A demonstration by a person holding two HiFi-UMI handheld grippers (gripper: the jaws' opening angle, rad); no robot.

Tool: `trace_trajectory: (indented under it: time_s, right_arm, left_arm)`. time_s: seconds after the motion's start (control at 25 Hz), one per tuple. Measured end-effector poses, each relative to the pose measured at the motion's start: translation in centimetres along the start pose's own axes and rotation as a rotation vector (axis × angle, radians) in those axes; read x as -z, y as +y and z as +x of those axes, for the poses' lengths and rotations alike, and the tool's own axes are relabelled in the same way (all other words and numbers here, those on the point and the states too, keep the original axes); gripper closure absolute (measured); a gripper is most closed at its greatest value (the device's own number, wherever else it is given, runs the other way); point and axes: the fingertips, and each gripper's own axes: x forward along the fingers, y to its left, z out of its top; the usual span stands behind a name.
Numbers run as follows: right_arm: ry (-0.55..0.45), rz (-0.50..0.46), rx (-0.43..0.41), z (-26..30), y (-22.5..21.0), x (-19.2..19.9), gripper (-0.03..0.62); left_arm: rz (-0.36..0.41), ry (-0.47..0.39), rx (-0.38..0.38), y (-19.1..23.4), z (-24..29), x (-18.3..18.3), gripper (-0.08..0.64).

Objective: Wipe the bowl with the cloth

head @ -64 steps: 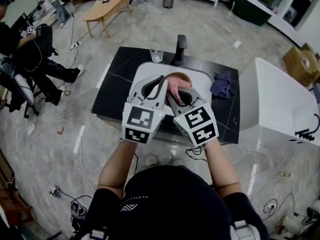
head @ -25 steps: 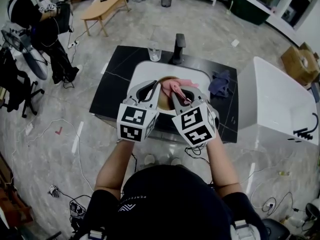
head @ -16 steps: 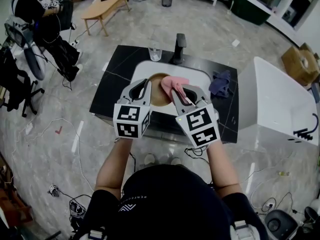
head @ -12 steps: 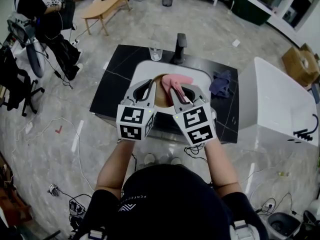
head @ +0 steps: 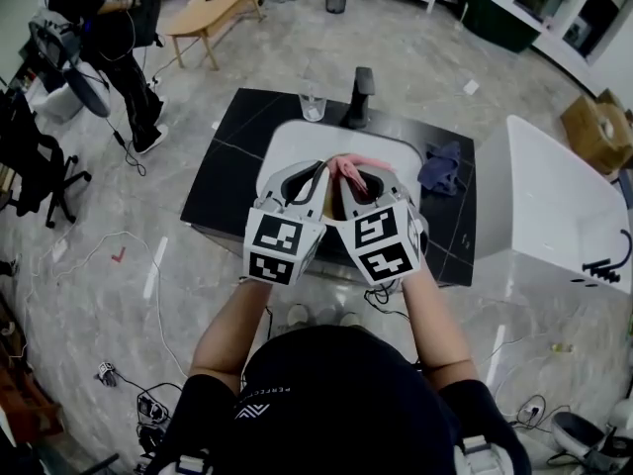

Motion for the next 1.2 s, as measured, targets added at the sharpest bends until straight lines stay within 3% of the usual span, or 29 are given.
trace_trajectory:
  time_s: [0.16,0.76,0.96,1.2]
  right_arm:
    - [0.004,-0.012,-0.014,0.1,0.2,0.2,0.545]
    - [-0.007,-0.113,-0.193,0.4,3.7,0.3,0.545]
    - [0.024,-0.181,-0.295,0.0,5.7,1.1,0.545]
    - [0.088,-0.232,-0.340,-0.7,6.3,2.2,0.545]
  left_arm:
    - [0.016,0.003,0.011,-0.4,0.1,-0.2,0.543]
    - [0.036,0.001,0.026,-0.4,0.0,-0.5,0.543]
    - [0.036,0.014,0.017,-0.2,0.1,-0.3,0.543]
    - [0.026,0.032,0.006,0.2,0.3,0.4,0.543]
